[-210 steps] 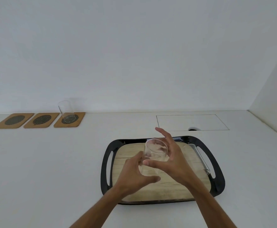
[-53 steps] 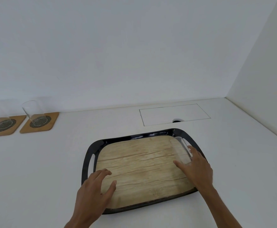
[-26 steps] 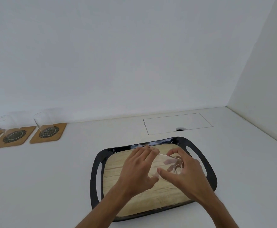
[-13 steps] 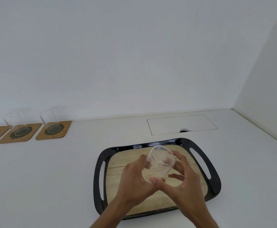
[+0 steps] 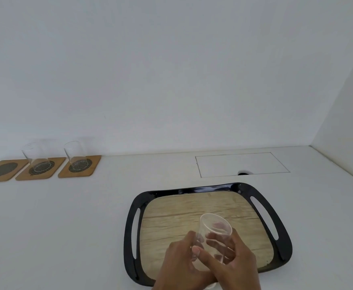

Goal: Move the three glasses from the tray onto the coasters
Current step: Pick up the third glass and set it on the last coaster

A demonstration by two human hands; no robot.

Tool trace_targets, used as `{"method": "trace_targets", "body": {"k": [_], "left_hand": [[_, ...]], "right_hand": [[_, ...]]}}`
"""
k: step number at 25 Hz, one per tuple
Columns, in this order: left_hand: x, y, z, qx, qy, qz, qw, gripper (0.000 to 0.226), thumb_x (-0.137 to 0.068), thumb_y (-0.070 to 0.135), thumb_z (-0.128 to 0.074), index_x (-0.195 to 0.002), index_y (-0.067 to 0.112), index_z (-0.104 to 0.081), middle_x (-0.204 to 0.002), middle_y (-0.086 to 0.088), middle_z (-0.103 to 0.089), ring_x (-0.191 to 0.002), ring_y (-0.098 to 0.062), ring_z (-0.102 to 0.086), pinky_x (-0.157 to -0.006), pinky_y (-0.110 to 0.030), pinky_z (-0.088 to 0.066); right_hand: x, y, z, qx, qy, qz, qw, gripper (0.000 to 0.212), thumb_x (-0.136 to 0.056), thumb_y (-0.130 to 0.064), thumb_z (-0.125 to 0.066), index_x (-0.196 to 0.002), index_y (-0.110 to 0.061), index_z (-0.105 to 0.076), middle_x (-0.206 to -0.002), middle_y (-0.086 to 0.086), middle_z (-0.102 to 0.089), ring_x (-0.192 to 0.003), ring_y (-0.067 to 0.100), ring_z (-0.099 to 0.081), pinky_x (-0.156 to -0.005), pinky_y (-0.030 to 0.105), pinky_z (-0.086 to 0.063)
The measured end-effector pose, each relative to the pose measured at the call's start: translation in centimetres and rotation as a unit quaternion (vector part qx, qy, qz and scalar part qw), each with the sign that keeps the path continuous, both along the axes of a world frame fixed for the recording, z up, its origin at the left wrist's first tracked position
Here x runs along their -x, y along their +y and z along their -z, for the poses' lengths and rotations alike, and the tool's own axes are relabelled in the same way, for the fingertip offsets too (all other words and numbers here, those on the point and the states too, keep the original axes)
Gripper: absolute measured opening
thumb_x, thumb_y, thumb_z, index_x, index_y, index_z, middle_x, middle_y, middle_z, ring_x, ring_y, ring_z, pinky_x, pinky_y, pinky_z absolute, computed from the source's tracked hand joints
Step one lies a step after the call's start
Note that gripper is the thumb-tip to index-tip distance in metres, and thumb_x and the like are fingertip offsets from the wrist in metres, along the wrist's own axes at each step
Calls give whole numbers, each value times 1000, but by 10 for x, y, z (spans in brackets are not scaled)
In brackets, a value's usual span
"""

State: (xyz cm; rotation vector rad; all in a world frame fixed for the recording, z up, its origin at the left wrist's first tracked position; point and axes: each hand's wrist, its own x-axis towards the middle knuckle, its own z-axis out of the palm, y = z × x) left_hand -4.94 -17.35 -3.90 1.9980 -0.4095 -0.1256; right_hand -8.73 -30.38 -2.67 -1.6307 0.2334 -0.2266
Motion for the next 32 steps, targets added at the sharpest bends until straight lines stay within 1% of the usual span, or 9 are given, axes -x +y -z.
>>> {"method": "trace_targets", "body": {"k": [3,6,10,14,18,21,24,28,32], "left_hand": [[5,2,9,31,48,29,998,47,-61,39,-86,-98,22,-62,-89,10,-74,-86,-5,-71,-82,-23,-56],[11,1,10,52,71,41,995,53,-62,43,-88,-106,31,-60,-102,21,-71,-96,1,-68,-87,-19,-54],[18,-2,2,70,71,26,995,58,-59,37,-92,-110,30,-63,-101,19,-74,-97,-1,-69,-89,-20,-54],[22,3,-7,92,32,-20,995,53,-59,19,-91,-106,25,-67,-94,11,-78,-93,-7,-72,-86,-23,-56],[19,23,-14,101,16,-50,993,46,-60,16,-88,-99,23,-66,-90,9,-77,-90,-9,-72,-87,-30,-57],[14,47,-18,111,5,-58,992,45,-62,13,-87,-100,23,-65,-92,8,-76,-91,-13,-72,-89,-32,-56],[8,86,-23,114,16,-49,992,48,-61,25,-86,-104,25,-64,-96,9,-76,-95,-14,-71,-93,-37,-56],[-9,156,-27,98,26,-15,995,52,-62,36,-84,-108,26,-61,-104,12,-74,-101,-9,-69,-95,-34,-54],[-27,238,-29,103,35,-6,994,60,-64,31,-90,-116,31,-59,-107,17,-73,-104,-3,-67,-97,-25,-51]], "right_hand": [[5,-6,4,-14,2,-2,1000,98,-15,-73,-86,-103,-36,-66,-87,-14,-80,-83,2,-76,-70,24,-55],[8,-13,4,-44,1,12,999,100,-12,-68,-90,-103,-31,-69,-87,-7,-81,-82,9,-78,-69,31,-61],[7,-17,3,-58,1,16,998,105,-10,-66,-90,-105,-27,-68,-89,-3,-81,-82,13,-78,-62,20,-61],[2,-7,-3,-78,-1,-4,997,109,-13,-64,-92,-111,-27,-62,-97,-4,-81,-91,14,-77,-78,34,-64],[-2,17,-10,-62,7,-39,997,104,-24,-59,-95,-119,-36,-60,-107,-11,-78,-99,9,-74,-90,44,-58],[-7,42,-15,-49,15,-73,996,101,-41,-50,-93,-132,-38,-52,-105,-9,-78,-99,11,-75,-93,42,-57],[-14,80,-20,-11,11,-64,998,97,-52,-47,-93,-137,-35,-49,-103,-10,-78,-98,11,-75,-91,43,-59],[-29,143,-24,32,5,-50,998,94,-50,-52,-88,-134,-37,-48,-98,-26,-75,-94,1,-74,-81,29,-60],[-46,217,-29,49,13,-50,997,99,-48,-54,-91,-135,-36,-46,-103,-14,-77,-96,4,-74,-85,38,-62]]}}
